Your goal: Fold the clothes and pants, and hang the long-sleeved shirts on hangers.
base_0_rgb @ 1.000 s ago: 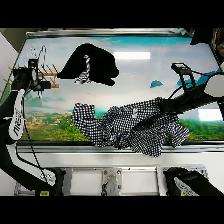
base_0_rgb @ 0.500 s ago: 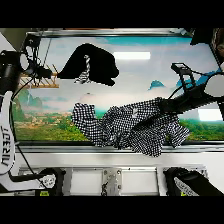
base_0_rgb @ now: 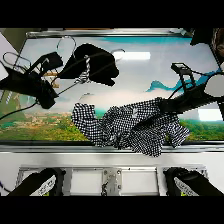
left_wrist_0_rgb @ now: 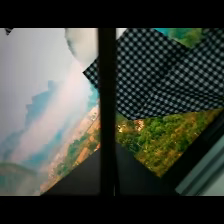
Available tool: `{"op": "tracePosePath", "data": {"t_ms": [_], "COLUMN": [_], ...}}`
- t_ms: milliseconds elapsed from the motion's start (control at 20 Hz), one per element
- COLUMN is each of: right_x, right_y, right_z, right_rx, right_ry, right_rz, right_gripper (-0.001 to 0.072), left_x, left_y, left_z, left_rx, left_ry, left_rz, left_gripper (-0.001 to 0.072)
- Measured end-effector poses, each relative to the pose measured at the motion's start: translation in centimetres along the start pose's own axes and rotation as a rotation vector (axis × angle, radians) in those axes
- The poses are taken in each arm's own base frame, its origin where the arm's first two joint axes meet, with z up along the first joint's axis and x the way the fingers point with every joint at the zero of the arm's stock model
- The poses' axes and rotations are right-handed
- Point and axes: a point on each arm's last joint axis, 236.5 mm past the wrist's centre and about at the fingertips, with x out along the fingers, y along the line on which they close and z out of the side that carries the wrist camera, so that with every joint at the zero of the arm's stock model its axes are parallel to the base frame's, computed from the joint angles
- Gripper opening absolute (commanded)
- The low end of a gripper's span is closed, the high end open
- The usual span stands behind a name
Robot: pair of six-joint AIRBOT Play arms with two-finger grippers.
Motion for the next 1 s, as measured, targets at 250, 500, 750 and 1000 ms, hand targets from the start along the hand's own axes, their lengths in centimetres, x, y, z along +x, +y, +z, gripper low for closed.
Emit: {"op": "tracePosePath", "data": {"t_ms": [250, 500, 750, 1000], "right_x": [0.0, 0.0, 0.0, 0.0], "right_y": [0.0, 0.0, 0.0, 0.0], "right_z": [0.0, 0.0, 0.0, 0.0], "right_rx": [0.0, 0.0, 0.0, 0.0], "right_ry": [0.0, 0.0, 0.0, 0.0], "right_rz": [0.0, 0.0, 0.0, 0.0], "right_gripper": [0.0013, 0.0013, 0.0013, 0.0014], "left_x": [-3.5, -5.0, -2.8, 0.8], "left_y": [-6.4, -11.7, -14.8, -16.5], "left_z": [0.1, -2.1, -4.5, -4.0], "left_rx": [0.217, 0.288, 0.263, 0.193], "left_ry": [-0.123, -0.135, -0.094, -0.098], "left_rz": [-0.064, -0.148, -0.264, -0.466], "left_gripper": [0.001, 0.001, 0.001, 0.0009]}}
